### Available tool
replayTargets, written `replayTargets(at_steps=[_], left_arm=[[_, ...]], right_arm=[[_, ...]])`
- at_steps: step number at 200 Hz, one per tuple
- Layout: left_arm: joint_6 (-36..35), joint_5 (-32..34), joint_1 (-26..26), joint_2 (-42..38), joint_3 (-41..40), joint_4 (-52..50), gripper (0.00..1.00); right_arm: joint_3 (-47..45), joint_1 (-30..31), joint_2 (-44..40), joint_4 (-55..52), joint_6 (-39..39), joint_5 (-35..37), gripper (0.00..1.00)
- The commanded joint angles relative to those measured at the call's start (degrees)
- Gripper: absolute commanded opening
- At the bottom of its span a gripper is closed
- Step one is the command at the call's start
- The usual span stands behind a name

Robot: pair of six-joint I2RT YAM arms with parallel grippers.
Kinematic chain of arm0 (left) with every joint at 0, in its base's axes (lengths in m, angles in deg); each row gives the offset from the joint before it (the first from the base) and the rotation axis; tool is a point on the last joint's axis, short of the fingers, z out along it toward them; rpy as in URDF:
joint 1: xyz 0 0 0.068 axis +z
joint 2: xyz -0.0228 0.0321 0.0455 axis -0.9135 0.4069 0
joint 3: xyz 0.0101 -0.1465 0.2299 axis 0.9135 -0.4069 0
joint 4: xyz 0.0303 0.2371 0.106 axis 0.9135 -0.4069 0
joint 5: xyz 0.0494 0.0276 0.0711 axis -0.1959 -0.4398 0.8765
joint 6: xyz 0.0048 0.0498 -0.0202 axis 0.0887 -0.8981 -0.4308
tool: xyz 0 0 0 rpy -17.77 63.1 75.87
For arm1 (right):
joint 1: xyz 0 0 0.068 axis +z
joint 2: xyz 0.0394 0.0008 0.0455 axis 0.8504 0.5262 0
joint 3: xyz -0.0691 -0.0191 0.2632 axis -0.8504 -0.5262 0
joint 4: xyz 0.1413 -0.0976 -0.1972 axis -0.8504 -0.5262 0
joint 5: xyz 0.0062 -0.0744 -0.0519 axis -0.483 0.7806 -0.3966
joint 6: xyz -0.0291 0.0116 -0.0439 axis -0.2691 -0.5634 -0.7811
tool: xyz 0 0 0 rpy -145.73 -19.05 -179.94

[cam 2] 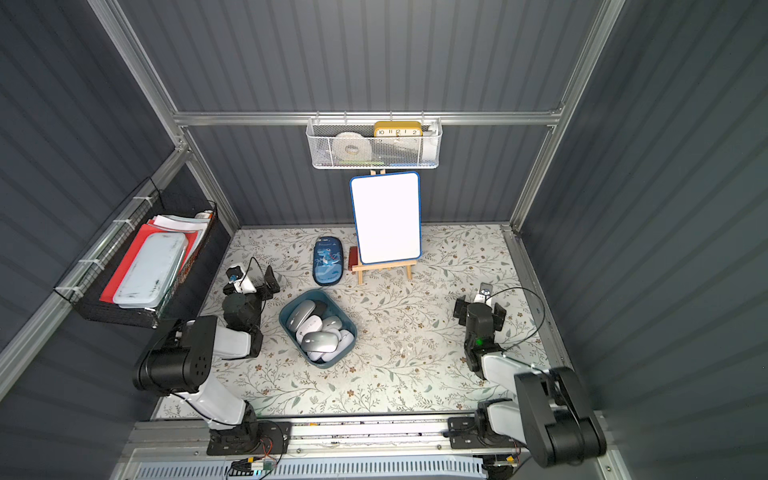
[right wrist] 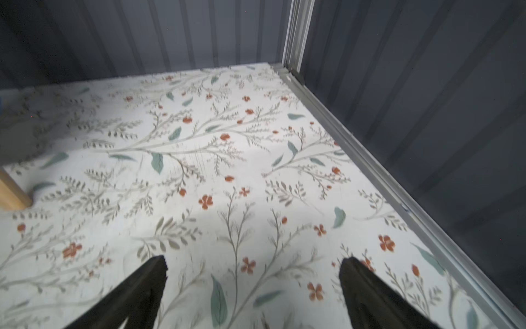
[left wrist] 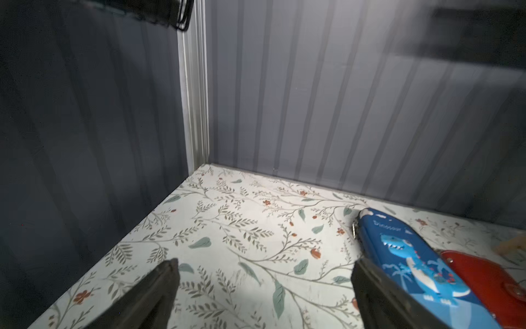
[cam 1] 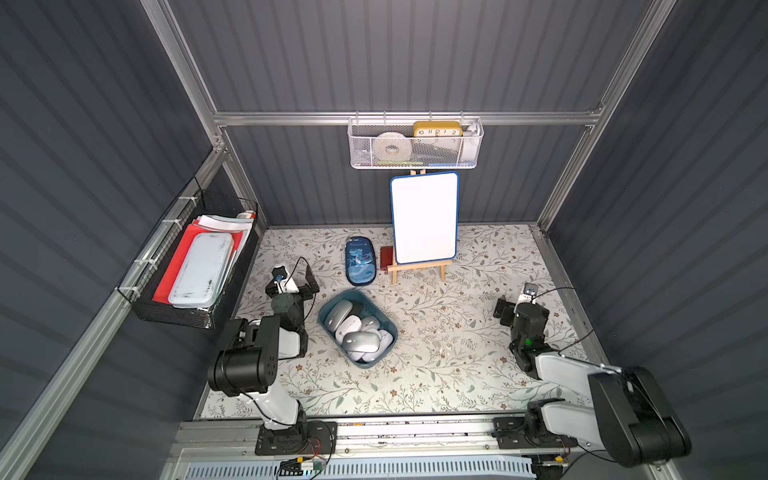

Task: Put the mouse in the storage box
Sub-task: Reset both arms

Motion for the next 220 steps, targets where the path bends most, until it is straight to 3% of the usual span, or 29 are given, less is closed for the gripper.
replayTargets(at_steps=[1, 6, 27, 45, 85, 122, 220], left_arm=[[-2.08, -2.02, 0.38, 0.67, -1.28, 11.39, 0.99], [-1.3, -1.84, 0.31, -0.21, -1.12, 9.73, 0.99], [-0.22, -0.88, 0.9, 0.79, 3.45, 2.31, 0.99], [2.37, -3.9, 3.85, 0.94, 4.44, 0.35, 0.99], [2.38, -3.41, 3.83, 0.54, 4.31, -0.31, 0.99], [2.53, -3.49, 3.84, 0.5, 4.4, -0.65, 0.99], [2.39, -3.5, 3.83, 0.49, 4.39, -0.65, 0.99]], right_arm=[[-1.76, -1.48, 15.36, 28.86, -2.19, -5.27, 0.99], [-1.16, -1.2, 17.53, 32.61, -3.07, -4.78, 0.99], [7.66, -2.84, 8.61, 0.43, 0.6, -7.82, 0.96], [7.07, -6.16, 13.31, 9.92, 1.66, -12.34, 0.99], [9.3, -6.2, 9.59, -0.82, 2.19, -13.88, 0.99], [8.38, -6.11, 11.06, 3.84, 1.48, -13.81, 0.99], [8.34, -6.1, 10.7, 3.17, 1.35, -15.08, 0.99]])
